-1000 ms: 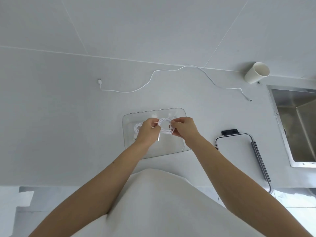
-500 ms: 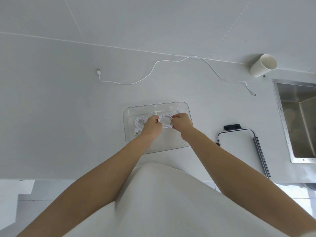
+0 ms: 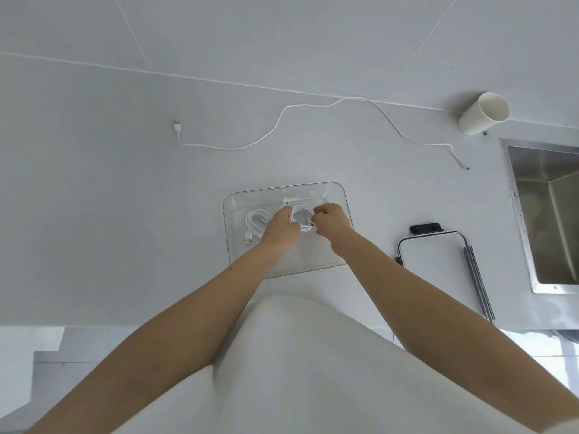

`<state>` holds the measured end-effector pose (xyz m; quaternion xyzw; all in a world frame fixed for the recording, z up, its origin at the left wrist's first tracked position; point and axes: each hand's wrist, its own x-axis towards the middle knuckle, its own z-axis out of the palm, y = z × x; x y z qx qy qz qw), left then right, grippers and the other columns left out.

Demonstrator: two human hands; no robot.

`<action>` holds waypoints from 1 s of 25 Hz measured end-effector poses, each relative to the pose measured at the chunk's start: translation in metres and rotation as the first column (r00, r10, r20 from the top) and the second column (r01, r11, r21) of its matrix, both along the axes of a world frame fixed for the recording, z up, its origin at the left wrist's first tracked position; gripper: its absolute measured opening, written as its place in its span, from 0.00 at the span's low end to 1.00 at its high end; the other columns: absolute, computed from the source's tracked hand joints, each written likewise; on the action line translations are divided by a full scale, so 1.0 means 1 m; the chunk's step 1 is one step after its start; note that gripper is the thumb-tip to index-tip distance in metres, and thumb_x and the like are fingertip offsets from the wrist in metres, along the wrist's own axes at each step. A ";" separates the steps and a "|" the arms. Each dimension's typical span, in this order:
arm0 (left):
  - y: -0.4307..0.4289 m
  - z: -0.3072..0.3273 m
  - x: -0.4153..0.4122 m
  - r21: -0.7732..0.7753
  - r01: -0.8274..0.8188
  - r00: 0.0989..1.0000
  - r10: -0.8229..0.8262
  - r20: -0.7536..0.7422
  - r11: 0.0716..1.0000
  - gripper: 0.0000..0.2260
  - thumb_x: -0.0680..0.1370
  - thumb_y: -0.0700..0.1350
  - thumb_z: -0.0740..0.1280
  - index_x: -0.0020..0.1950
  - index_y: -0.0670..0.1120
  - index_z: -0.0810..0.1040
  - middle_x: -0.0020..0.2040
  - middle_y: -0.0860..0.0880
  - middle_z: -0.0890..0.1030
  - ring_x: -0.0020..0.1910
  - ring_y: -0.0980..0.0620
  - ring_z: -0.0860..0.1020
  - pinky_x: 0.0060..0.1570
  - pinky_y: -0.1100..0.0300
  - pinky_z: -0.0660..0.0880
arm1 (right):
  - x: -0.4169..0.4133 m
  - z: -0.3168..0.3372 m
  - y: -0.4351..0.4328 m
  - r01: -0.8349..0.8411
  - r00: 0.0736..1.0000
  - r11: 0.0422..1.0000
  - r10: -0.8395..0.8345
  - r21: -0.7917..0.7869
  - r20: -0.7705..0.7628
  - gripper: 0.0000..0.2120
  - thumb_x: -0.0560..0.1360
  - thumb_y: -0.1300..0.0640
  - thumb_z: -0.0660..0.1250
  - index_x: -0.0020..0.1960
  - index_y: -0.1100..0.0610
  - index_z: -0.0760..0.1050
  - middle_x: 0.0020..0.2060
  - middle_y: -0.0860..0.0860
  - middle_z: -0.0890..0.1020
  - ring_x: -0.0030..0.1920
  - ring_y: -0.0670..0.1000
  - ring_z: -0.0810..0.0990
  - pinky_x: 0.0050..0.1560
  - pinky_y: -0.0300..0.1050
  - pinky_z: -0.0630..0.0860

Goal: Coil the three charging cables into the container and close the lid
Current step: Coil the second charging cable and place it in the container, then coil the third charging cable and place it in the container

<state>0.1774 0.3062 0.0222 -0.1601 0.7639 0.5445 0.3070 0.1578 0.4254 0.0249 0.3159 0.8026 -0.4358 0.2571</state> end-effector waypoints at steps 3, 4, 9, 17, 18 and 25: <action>0.001 -0.001 0.001 -0.007 0.007 1.000 -0.007 -0.027 1.000 0.11 0.76 0.32 0.55 0.51 0.44 0.72 0.40 0.49 0.69 0.33 0.53 0.66 0.30 0.60 0.61 | 0.002 -0.003 0.002 -0.017 1.000 1.000 0.017 -0.002 -0.005 0.21 0.73 0.69 0.59 0.66 0.72 0.69 0.64 0.69 0.75 0.67 0.68 0.73 0.65 0.70 0.69; 0.001 -0.001 0.001 -0.014 0.008 0.999 -0.009 -0.032 1.000 0.12 0.76 0.33 0.55 0.53 0.43 0.73 0.40 0.49 0.69 0.33 0.53 0.66 0.30 0.60 0.61 | 0.003 -0.004 0.004 -0.017 1.000 1.000 0.017 -0.007 -0.010 0.22 0.73 0.69 0.60 0.66 0.72 0.69 0.64 0.69 0.75 0.66 0.68 0.75 0.65 0.70 0.69; -0.001 0.011 0.003 0.002 -0.017 0.997 0.017 -0.071 1.000 0.11 0.80 0.37 0.58 0.57 0.52 0.72 0.53 0.51 0.71 0.51 0.49 0.72 0.43 0.61 0.69 | 0.006 0.004 0.011 -0.044 0.996 0.998 0.039 -0.052 -0.085 0.18 0.75 0.65 0.63 0.65 0.63 0.76 0.61 0.61 0.79 0.53 0.55 0.77 0.63 0.56 0.76; -0.057 0.059 -0.024 0.161 -0.163 0.912 0.211 -0.351 0.973 0.14 0.77 0.33 0.62 0.56 0.48 0.78 0.55 0.49 0.82 0.52 0.49 0.83 0.54 0.52 0.78 | -0.010 0.046 -0.002 -0.131 0.866 0.991 0.109 -0.011 -0.488 0.10 0.77 0.63 0.63 0.54 0.56 0.80 0.46 0.48 0.85 0.46 0.46 0.82 0.47 0.31 0.75; -0.068 0.062 -0.033 0.130 -0.167 0.898 0.205 -0.388 0.977 0.13 0.77 0.34 0.62 0.55 0.49 0.78 0.54 0.50 0.83 0.51 0.50 0.83 0.53 0.55 0.78 | -0.016 0.050 -0.009 -0.163 0.842 0.987 0.139 -0.001 -0.521 0.09 0.77 0.63 0.63 0.54 0.56 0.80 0.46 0.48 0.84 0.47 0.45 0.82 0.46 0.27 0.74; -0.140 0.038 -0.088 -0.298 -0.047 0.849 -0.119 -0.515 0.953 0.11 0.79 0.38 0.64 0.61 0.43 0.76 0.60 0.47 0.79 0.56 0.49 0.78 0.50 0.70 0.69 | -0.074 0.048 -0.078 -0.455 0.706 0.868 0.486 0.196 -0.515 0.14 0.80 0.61 0.62 0.64 0.60 0.76 0.52 0.54 0.83 0.53 0.52 0.81 0.57 0.41 0.76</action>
